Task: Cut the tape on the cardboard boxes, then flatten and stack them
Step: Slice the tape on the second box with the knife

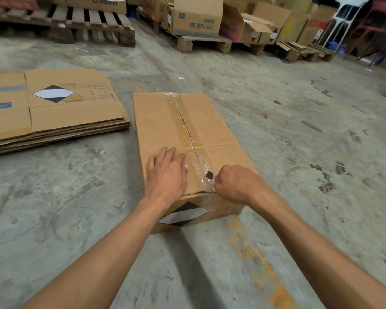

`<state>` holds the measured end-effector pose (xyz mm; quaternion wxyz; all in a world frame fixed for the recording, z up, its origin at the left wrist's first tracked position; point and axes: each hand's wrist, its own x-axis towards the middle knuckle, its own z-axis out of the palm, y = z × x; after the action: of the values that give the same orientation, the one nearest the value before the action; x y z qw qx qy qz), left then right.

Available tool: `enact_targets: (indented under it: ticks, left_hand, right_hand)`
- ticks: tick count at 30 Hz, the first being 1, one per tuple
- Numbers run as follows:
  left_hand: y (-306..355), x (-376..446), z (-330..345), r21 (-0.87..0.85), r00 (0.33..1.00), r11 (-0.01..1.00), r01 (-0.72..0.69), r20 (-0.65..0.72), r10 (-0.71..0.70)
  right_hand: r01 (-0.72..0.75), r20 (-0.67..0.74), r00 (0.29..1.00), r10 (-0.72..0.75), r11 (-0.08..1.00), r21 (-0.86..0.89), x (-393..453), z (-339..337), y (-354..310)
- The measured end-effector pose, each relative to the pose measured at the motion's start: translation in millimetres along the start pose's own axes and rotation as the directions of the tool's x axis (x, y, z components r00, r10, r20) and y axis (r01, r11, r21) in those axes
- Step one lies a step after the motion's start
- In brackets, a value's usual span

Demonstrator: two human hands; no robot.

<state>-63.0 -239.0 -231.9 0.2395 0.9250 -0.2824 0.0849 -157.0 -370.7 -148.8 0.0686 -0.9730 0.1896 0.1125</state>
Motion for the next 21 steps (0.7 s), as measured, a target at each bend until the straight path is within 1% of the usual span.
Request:
enact_targets:
  ticks: [3,5,6,8,10,12,14,15,16,18,19,21]
  left_hand:
    - [0,5,-6,0.089,0.999,0.996,-0.019,0.031,0.016]
    - [-5,20,-12,0.11,0.998,0.993,-0.048,0.055,0.042]
    - [-10,31,-15,0.089,0.996,0.995,-0.035,0.081,0.028]
    - [-21,58,-17,0.034,0.989,0.999,0.035,0.145,-0.039]
    - [-29,81,-16,0.077,0.978,0.994,0.075,0.19,-0.088]
    - [-37,99,-10,0.132,0.991,0.99,0.058,0.115,-0.074]
    - [-45,116,-7,0.106,0.998,0.993,0.044,0.033,-0.047]
    - [-49,124,-5,0.091,0.999,0.995,0.041,0.03,-0.044]
    - [-51,131,-3,0.117,0.998,0.993,0.022,0.047,-0.028]
    - [-52,142,5,0.241,0.998,0.969,-0.045,0.044,0.035]
    - [-52,147,9,0.257,0.999,0.965,-0.052,0.01,0.051]
    - [-54,156,15,0.206,0.998,0.978,-0.019,-0.058,0.031]
  right_hand:
    - [0.015,-0.115,0.993,0.001,0.991,0.131,27,-4,6]
    - [0.048,-0.126,0.992,-0.023,0.98,0.195,59,-6,1]
    - [0.056,-0.116,0.993,-0.032,0.977,0.206,76,-7,-2]
    - [0.061,-0.112,0.993,-0.037,0.973,0.221,115,-13,-8]
    - [0.051,-0.125,0.992,-0.023,0.974,0.219,153,-17,-14]
    - [0.042,-0.144,0.99,-0.014,0.98,0.194,186,-17,-18]
    - [0.035,-0.165,0.986,-0.004,0.982,0.183,215,-19,-24]
    - [0.033,-0.18,0.984,-0.001,0.984,0.174,228,-21,-28]
    - [0.033,-0.188,0.982,-0.002,0.986,0.163,239,-23,-33]
    - [0.042,-0.192,0.981,-0.012,0.987,0.158,259,-27,-43]
    - [0.047,-0.195,0.981,-0.015,0.986,0.16,268,-29,-48]
    - [0.052,-0.212,0.977,-0.019,0.987,0.152,281,-29,-56]
